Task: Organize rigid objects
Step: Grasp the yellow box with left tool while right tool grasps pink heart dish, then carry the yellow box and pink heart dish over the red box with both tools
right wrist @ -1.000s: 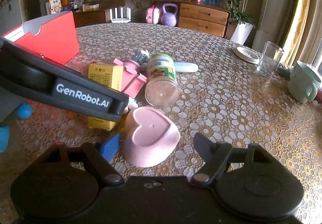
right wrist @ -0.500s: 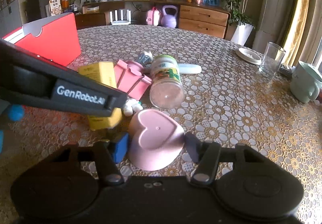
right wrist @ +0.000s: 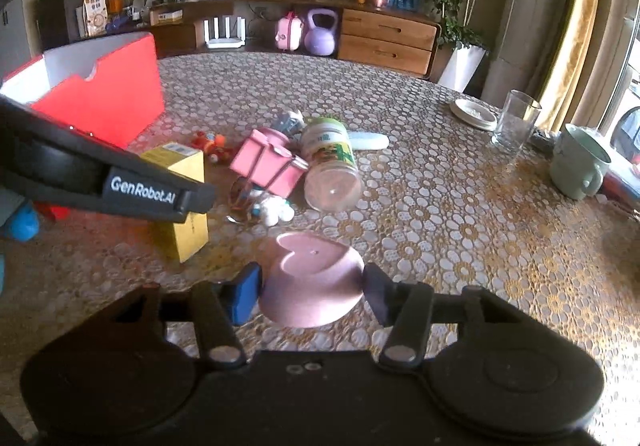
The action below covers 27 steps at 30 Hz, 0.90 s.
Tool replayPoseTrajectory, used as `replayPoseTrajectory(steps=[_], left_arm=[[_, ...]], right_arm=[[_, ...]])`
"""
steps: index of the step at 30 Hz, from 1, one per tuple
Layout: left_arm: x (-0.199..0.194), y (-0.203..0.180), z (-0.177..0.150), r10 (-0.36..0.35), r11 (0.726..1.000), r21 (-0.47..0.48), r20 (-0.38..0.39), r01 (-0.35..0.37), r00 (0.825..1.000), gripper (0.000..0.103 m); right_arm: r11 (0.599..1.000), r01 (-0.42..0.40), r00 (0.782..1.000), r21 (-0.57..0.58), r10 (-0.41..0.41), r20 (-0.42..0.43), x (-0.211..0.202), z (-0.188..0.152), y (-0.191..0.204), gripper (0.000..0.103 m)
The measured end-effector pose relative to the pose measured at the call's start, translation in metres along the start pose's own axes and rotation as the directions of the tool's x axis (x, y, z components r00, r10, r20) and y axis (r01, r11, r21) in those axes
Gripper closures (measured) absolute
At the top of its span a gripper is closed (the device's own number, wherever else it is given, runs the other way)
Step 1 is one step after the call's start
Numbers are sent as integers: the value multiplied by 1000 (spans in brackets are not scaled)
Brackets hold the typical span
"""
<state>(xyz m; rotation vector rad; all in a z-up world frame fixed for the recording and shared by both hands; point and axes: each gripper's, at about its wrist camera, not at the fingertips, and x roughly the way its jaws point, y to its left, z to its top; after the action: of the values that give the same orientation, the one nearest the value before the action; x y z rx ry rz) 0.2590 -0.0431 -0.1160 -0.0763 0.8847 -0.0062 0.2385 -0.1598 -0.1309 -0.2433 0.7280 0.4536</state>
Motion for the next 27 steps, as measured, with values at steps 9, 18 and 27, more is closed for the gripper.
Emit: replayPoseTrajectory(steps=[9, 18, 27], left_arm=[[-43, 24, -14, -16, 1000, 8, 5, 16, 1000, 73], [-79, 50, -25, -30, 999, -15, 31, 30, 999, 73], [-95, 69, -33, -33, 999, -11, 42, 34, 999, 73]], right_arm=[[1000, 0, 1000, -24, 0, 14, -36, -1, 22, 60], [1000, 5, 1000, 22, -5, -1, -49, 5, 21, 85], [1000, -9, 1000, 25, 9, -26, -50, 6, 12, 84]])
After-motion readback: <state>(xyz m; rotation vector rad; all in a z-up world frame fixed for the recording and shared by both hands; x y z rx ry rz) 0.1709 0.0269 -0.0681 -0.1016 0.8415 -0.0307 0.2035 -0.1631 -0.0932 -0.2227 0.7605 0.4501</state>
